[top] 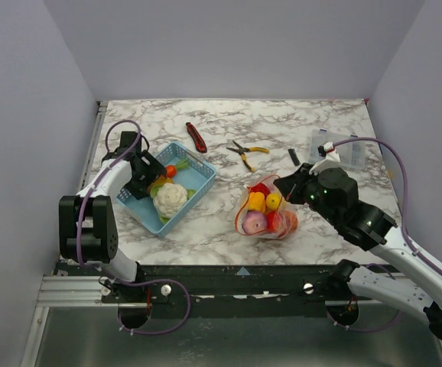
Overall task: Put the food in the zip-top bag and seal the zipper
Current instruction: Pick up the fake vegetable from the bin.
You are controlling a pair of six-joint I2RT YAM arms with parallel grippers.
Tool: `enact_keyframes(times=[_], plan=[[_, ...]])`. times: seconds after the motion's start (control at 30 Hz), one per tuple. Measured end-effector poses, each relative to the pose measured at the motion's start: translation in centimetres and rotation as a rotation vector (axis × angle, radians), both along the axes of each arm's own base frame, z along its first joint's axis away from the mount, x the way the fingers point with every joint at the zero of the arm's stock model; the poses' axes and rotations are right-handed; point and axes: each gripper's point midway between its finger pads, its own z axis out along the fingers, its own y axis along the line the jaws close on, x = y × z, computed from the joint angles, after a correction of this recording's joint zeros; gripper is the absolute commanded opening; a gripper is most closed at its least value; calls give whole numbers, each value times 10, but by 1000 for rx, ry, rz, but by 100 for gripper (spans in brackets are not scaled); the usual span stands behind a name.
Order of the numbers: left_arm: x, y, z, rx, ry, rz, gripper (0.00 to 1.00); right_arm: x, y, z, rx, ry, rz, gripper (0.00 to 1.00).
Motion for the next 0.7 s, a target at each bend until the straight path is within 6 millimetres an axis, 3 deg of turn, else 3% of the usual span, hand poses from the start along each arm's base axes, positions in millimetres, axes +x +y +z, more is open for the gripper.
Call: enact_keyframes(times=[0.27, 0.53, 0.7], plan=[[12, 4, -3, 8, -34, 43, 70, 0, 2, -2, -2, 6, 8, 0], [19, 11, -2, 42, -70, 65, 25, 0, 2, -2, -2, 7, 9, 0], [18, 15, 15, 70, -120, 53, 15, 0, 3, -4, -8, 12, 9, 0]])
